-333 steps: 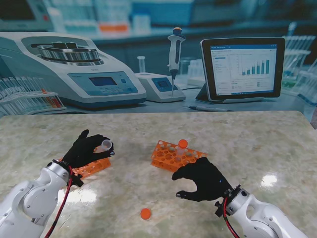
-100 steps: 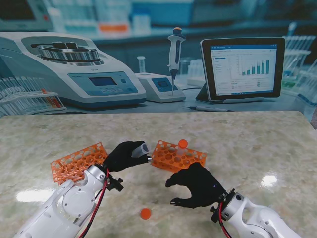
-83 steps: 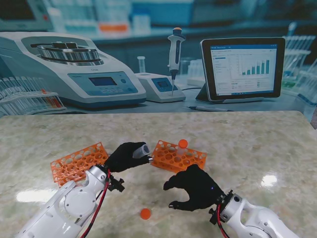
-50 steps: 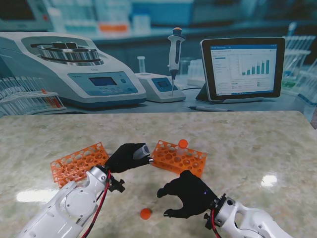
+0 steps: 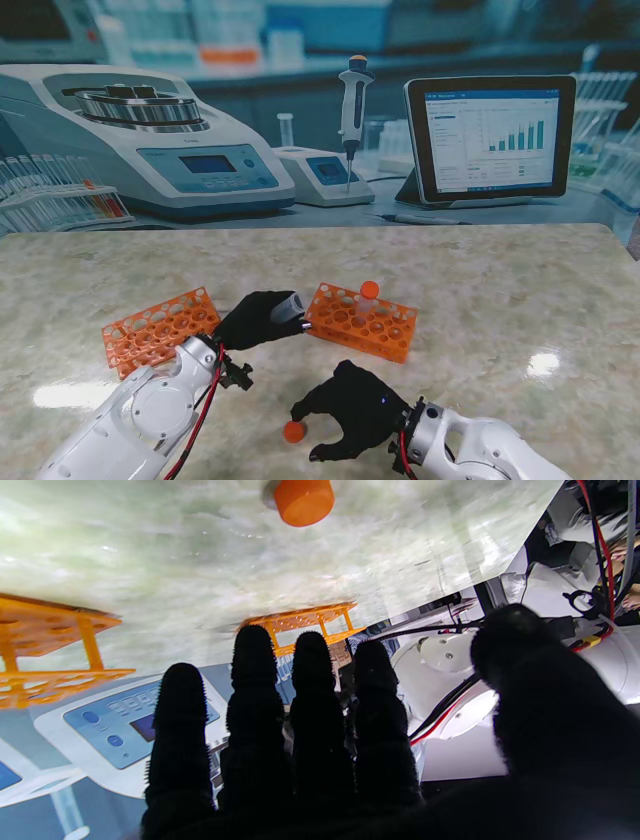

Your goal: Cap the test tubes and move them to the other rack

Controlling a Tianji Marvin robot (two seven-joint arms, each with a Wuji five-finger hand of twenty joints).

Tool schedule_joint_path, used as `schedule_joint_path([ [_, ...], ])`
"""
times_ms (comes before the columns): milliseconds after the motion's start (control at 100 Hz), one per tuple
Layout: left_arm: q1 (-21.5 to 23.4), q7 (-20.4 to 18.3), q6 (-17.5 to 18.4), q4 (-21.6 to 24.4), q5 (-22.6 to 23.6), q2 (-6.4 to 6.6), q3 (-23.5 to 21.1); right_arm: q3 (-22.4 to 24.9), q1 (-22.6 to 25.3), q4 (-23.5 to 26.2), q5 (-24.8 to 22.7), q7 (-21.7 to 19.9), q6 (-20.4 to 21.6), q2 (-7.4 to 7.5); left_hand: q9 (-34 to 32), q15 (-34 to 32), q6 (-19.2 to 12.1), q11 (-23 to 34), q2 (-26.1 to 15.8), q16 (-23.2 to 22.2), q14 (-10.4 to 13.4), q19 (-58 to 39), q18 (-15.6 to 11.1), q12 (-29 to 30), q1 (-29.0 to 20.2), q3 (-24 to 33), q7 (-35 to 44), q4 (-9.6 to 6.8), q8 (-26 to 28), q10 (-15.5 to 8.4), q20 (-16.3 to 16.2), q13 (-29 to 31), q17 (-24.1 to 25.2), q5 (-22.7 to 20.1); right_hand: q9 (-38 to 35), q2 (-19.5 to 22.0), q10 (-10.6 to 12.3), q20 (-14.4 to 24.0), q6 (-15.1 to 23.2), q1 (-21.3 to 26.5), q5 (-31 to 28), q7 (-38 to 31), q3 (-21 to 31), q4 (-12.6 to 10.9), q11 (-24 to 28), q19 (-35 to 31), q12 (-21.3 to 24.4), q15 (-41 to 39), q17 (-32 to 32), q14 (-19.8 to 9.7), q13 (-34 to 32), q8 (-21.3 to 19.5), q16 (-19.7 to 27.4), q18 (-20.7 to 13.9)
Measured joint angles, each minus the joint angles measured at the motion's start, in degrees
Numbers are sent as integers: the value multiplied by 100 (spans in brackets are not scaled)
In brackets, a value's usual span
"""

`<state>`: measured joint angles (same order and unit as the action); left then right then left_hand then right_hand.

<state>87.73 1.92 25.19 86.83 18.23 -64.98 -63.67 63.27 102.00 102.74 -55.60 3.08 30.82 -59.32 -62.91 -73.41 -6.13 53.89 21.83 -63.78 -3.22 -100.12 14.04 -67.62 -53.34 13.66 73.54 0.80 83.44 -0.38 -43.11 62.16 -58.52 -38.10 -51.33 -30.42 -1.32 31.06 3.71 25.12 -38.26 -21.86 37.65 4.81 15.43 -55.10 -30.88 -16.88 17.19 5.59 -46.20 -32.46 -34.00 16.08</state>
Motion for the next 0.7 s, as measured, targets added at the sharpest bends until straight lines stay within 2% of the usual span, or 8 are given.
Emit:
schedule_joint_path([
  [410, 100, -93, 11, 103, -19, 25, -151, -648, -462, -248, 49, -288, -98, 65, -1, 0, -1, 0, 0, 0, 1, -1, -3, 0, 1, 0, 8, 0, 0, -23, 59, 0, -2, 0, 6, -78, -4, 152, -9, 113, 0, -58, 119, 0, 52, -62, -123, -2, 14, -8, 1, -90, -148, -5],
  [700, 123, -144, 22, 136, -56, 41, -172, -1187, -846, -473, -233, -246, -248, 118, -1, 0, -1, 0, 0, 1, 1, -1, -4, 0, 3, 0, 10, 0, 0, -23, 122, 0, -3, 0, 73, -134, -5, 229, -9, 216, -1, -58, 178, 0, 66, -64, -185, -3, 14, -53, 5, -152, -223, -126],
])
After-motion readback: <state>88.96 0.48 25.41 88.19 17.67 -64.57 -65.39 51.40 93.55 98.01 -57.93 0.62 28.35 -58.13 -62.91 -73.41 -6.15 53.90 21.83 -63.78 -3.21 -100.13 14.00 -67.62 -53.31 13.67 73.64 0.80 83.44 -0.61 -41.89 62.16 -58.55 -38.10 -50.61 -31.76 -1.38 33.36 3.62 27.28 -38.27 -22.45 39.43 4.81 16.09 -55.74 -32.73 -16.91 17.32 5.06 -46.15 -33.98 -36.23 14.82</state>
